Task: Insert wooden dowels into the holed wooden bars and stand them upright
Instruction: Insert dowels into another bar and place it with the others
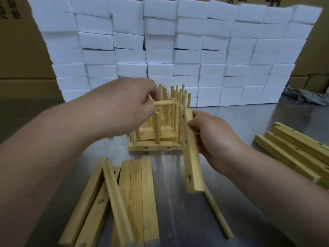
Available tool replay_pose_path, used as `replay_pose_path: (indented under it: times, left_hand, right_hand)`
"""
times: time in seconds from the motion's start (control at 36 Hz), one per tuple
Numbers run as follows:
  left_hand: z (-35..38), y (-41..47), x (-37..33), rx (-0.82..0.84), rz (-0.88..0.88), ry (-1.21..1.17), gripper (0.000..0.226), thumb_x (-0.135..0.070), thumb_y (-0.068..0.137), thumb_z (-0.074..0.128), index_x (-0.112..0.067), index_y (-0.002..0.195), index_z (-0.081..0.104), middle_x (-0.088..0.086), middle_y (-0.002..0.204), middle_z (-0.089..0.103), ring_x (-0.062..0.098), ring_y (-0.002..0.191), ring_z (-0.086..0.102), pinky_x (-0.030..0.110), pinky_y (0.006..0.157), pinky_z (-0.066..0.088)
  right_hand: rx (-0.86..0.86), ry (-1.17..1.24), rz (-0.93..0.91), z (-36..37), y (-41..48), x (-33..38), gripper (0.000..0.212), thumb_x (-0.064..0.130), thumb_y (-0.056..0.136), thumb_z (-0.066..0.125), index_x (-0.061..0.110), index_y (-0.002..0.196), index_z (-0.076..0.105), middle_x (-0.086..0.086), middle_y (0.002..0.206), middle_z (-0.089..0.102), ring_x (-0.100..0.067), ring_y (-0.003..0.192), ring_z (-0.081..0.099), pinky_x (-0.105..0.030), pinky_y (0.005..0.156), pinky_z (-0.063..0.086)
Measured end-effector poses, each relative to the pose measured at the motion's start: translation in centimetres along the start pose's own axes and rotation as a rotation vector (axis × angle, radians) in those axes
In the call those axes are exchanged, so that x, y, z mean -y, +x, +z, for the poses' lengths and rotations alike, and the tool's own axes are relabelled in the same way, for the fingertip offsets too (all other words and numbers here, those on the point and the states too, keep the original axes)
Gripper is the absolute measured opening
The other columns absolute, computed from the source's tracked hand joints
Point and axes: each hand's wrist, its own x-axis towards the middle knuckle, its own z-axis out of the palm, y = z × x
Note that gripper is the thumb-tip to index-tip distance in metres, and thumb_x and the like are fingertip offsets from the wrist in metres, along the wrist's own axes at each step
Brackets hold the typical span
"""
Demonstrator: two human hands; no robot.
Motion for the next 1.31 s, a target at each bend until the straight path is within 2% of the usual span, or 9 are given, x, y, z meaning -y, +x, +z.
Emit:
replay_pose_path:
  times: [0.19, 0.33, 0.69, 0.83, 0.94, 1.08, 1.14, 1.22, 1.31]
  left_hand:
    - [0.9, -0.1, -0.9, 0.008, 0.097, -0.027, 0.014, -0.028, 0.086, 0.053, -0.039, 0.079, 0.057, -0.011, 0.074, 0.061, -0.012, 0.055, 0.052, 0.02, 0.051, 0.039]
    - [1.5, -0.1, -0.8, -0.032, 0.148, 0.009, 0.015, -0.038, 0.082, 0.054, -0.046, 0.09, 0.064, -0.019, 0.072, 0.058, -0.009, 0.074, 0.051, 0.016, 0.055, 0.035]
    - [1.6, 0.2, -0.4, -0.05, 0.169, -0.044, 0.013, -0.038, 0.081, 0.058, -0.043, 0.089, 0.066, -0.041, 0.059, 0.051, -0.023, 0.06, 0.046, -0.002, 0.051, 0.032]
    - [1.6, 0.3, -0.3, -0.026, 0.171, -0.05, 0.011, -0.036, 0.083, 0.059, -0.043, 0.089, 0.065, -0.048, 0.062, 0.047, -0.021, 0.057, 0.047, 0.001, 0.048, 0.032]
    - [1.9, 0.1, -0.6, -0.067, 0.176, -0.013, 0.014, -0.037, 0.083, 0.058, -0.04, 0.094, 0.068, -0.024, 0.062, 0.058, -0.008, 0.066, 0.054, 0.008, 0.053, 0.037]
    - [2.4, -0.3, -1.3, -0.131, 0.239, 0.136, 0.024, -0.039, 0.085, 0.056, -0.032, 0.103, 0.069, -0.015, 0.08, 0.061, 0.008, 0.079, 0.056, 0.03, 0.071, 0.047]
    - [2.6, -0.3, -1.3, -0.158, 0.248, 0.126, 0.023, -0.038, 0.085, 0.057, -0.029, 0.101, 0.07, -0.01, 0.081, 0.063, 0.012, 0.081, 0.057, 0.034, 0.074, 0.048]
    - [2.9, -0.5, -1.3, -0.197, 0.249, 0.058, 0.026, -0.04, 0.082, 0.056, -0.026, 0.098, 0.071, -0.008, 0.08, 0.066, 0.012, 0.08, 0.059, 0.034, 0.073, 0.049]
    - [3.0, -0.7, -1.4, -0.226, 0.26, 0.017, 0.026, -0.039, 0.082, 0.055, -0.025, 0.097, 0.071, -0.006, 0.079, 0.068, 0.012, 0.077, 0.06, 0.031, 0.07, 0.049]
  right_hand:
    - [0.008, 0.243, 0.03, -0.6, -0.6, 0.4, 0.025, 0.02, 0.091, 0.042, 0.012, 0.085, 0.065, -0.008, 0.065, 0.051, -0.017, 0.041, 0.046, -0.024, 0.044, 0.041]
    - [0.044, 0.256, 0.0, -0.3, -0.9, 0.5, 0.026, 0.02, 0.095, 0.04, 0.016, 0.085, 0.064, -0.001, 0.058, 0.053, -0.012, 0.039, 0.048, -0.02, 0.04, 0.039]
    - [0.037, 0.159, -0.098, -0.2, -1.4, 0.7, 0.027, 0.021, 0.096, 0.04, 0.021, 0.095, 0.067, 0.004, 0.059, 0.056, -0.01, 0.046, 0.05, -0.021, 0.042, 0.04]
    - [0.008, 0.098, -0.13, -0.1, -1.5, 0.7, 0.028, 0.021, 0.096, 0.04, 0.027, 0.092, 0.067, 0.01, 0.058, 0.058, -0.006, 0.047, 0.051, -0.018, 0.042, 0.04]
    - [0.008, 0.042, -0.162, -0.1, -1.6, 0.6, 0.029, 0.02, 0.096, 0.039, 0.029, 0.089, 0.065, 0.013, 0.057, 0.059, -0.004, 0.049, 0.052, -0.019, 0.045, 0.041]
    - [-0.029, -0.044, -0.201, 0.0, -1.7, 0.2, 0.029, 0.02, 0.096, 0.037, 0.029, 0.094, 0.065, 0.016, 0.059, 0.057, -0.006, 0.058, 0.05, -0.022, 0.057, 0.038]
    - [-0.039, -0.046, -0.201, 0.1, -1.7, 0.2, 0.028, 0.021, 0.096, 0.037, 0.024, 0.102, 0.065, 0.013, 0.069, 0.056, -0.008, 0.063, 0.05, -0.021, 0.059, 0.039]
    - [-0.071, -0.069, -0.211, 0.0, -1.6, 0.2, 0.034, 0.025, 0.097, 0.038, 0.02, 0.125, 0.056, 0.007, 0.099, 0.049, -0.014, 0.089, 0.043, -0.03, 0.084, 0.038]
    - [-0.078, -0.095, -0.242, -0.2, -1.7, 0.2, 0.033, 0.025, 0.097, 0.038, 0.018, 0.123, 0.057, 0.01, 0.094, 0.05, -0.011, 0.086, 0.044, -0.027, 0.081, 0.038]
